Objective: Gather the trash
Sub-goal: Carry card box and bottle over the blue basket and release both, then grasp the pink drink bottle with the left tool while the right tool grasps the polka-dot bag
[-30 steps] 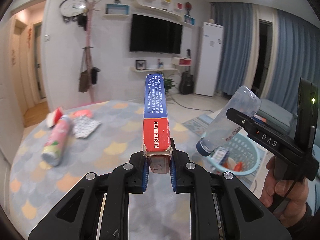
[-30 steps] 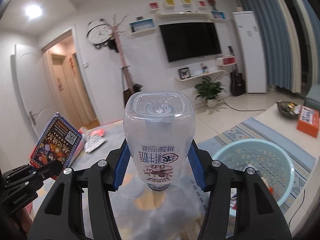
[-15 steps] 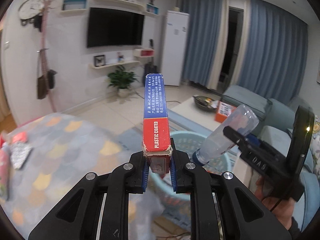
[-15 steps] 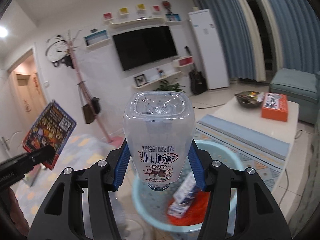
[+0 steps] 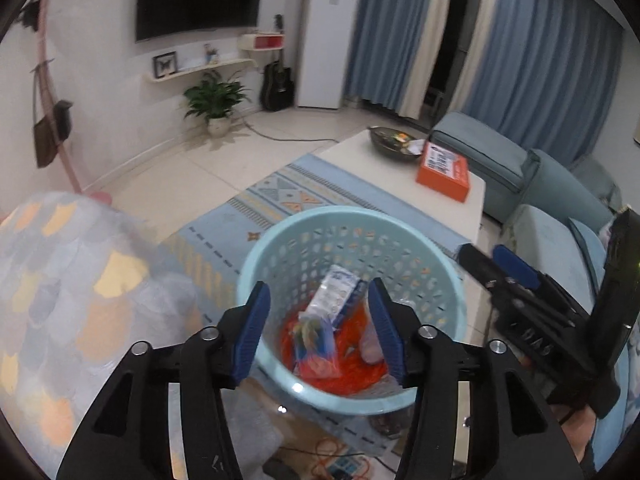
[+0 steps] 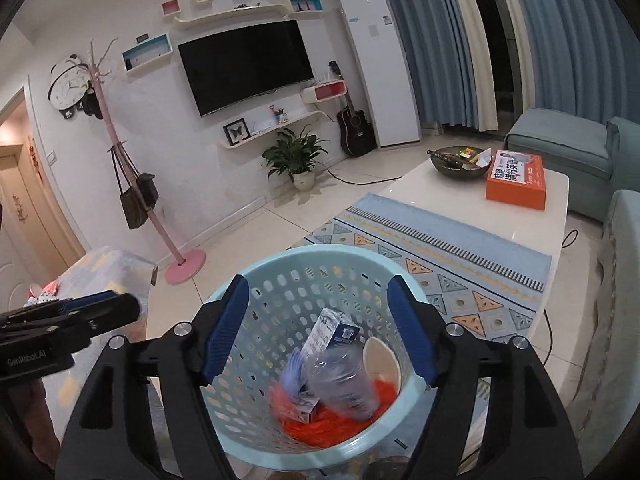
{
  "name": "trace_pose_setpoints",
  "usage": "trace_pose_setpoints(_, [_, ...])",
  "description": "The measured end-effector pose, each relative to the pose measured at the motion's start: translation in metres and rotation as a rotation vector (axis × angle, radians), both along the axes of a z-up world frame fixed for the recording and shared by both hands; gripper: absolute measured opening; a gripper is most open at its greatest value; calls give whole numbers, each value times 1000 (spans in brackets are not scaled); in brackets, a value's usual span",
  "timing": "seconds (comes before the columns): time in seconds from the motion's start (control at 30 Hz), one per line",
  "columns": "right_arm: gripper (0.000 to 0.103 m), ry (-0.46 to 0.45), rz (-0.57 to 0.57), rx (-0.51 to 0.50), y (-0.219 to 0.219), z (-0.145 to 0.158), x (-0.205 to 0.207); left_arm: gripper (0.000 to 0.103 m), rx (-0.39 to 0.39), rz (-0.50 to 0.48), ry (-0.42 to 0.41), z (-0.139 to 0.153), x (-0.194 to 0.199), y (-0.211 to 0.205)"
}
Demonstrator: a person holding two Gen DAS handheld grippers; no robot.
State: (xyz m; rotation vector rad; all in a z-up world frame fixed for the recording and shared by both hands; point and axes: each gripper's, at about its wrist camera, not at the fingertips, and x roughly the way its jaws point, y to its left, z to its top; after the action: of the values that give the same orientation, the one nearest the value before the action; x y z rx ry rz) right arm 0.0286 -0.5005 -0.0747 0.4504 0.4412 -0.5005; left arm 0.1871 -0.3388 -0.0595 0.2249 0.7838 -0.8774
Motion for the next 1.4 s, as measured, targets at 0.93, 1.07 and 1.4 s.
trace_pose_setpoints(0.93, [76,-39,382,-42,177,45,63,63,27,724,-127,52,40,340])
trace_pose_setpoints(1.07, [77,-52,435,-15,193,54,68,63,34,749,-103,45,57,373])
trace_pose_setpoints(1.4, [79,-30,546,-53,235,62,72,63,76,716,-20,15,119,378])
